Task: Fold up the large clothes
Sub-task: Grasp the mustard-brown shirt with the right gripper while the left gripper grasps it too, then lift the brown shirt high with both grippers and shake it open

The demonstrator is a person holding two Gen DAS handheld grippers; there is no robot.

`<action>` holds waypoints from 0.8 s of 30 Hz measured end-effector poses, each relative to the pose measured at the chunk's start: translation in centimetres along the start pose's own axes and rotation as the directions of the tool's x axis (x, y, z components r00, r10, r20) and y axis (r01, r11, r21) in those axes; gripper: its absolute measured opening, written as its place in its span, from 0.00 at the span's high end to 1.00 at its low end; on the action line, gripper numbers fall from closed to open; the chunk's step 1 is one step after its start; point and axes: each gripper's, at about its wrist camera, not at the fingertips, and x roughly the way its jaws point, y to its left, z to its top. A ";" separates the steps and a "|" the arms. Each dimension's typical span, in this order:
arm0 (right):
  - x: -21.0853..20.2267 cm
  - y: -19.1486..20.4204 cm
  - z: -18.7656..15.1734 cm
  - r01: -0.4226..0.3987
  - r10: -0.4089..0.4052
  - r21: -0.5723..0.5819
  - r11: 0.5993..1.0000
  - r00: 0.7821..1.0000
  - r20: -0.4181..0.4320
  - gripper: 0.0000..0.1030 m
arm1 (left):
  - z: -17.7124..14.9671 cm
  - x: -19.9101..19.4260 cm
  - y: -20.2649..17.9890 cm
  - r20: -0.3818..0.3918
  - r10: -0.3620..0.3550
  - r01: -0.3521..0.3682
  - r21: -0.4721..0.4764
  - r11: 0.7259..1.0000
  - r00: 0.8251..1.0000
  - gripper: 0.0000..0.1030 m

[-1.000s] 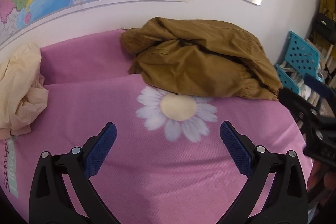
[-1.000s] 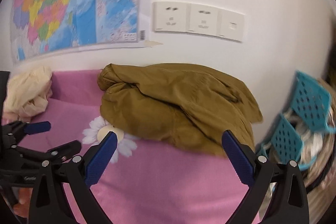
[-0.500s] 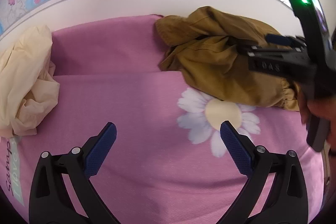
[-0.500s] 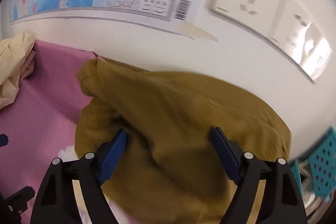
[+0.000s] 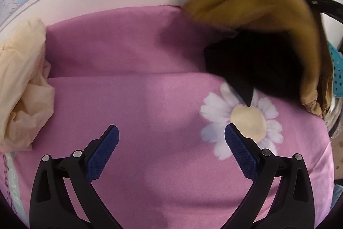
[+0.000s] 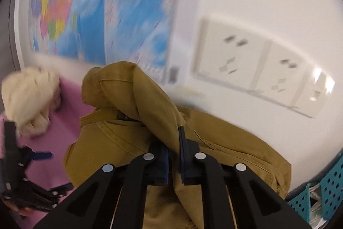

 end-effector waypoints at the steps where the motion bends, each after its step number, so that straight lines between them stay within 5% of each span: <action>1: -0.4 -0.6 -0.4 -0.006 0.006 0.012 1.000 1.000 0.012 0.93 | 0.2 -0.1 0.0 0.009 -0.027 0.027 0.000 1.000 1.000 0.05; 4: -1.4 -1.9 -1.3 -0.033 0.031 0.052 0.998 0.999 0.024 0.93 | 1.0 -1.0 -0.3 0.038 -0.171 0.171 0.005 0.985 0.984 0.05; 7: -1.7 -1.6 -1.6 -0.028 0.027 0.045 0.999 0.999 0.024 0.93 | 1.2 -2.7 -1.4 0.091 -0.372 0.370 0.039 0.928 0.924 0.05; 8: -1.5 -1.2 -1.9 -0.026 0.025 0.034 0.999 0.999 0.020 0.93 | 1.4 -3.2 -1.6 0.104 -0.447 0.445 0.040 0.894 0.888 0.05; 12: -0.5 0.0 -3.0 -0.041 0.041 0.020 0.999 0.999 -0.007 0.93 | 2.4 -3.0 -2.2 0.142 -0.561 0.568 -0.015 0.823 0.815 0.05; 13: -0.4 0.0 -3.2 -0.048 0.048 0.018 0.999 0.999 -0.011 0.92 | 2.9 -2.5 -2.7 0.147 -0.541 0.551 -0.034 0.834 0.828 0.07; 17: 0.0 0.0 -3.3 -0.077 0.077 0.002 0.997 0.997 -0.022 0.87 | 4.5 1.4 -4.2 0.032 -0.512 0.512 -0.092 0.854 0.859 0.75; 20: 0.2 -0.1 -3.3 -0.101 0.100 -0.031 0.994 0.994 -0.037 0.74 | 4.6 2.1 -3.9 0.051 -0.475 0.478 -0.074 0.875 0.878 0.85; 22: 0.6 0.1 -3.1 -0.106 0.104 -0.048 0.993 0.994 -0.042 0.96 | 4.7 2.1 -3.6 0.069 -0.455 0.459 -0.063 0.886 0.888 0.86; 24: 1.3 0.0 -2.8 -0.097 0.095 -0.039 0.995 0.994 -0.058 0.97 | 5.0 2.0 -3.4 0.074 -0.461 0.466 -0.067 0.882 0.884 0.86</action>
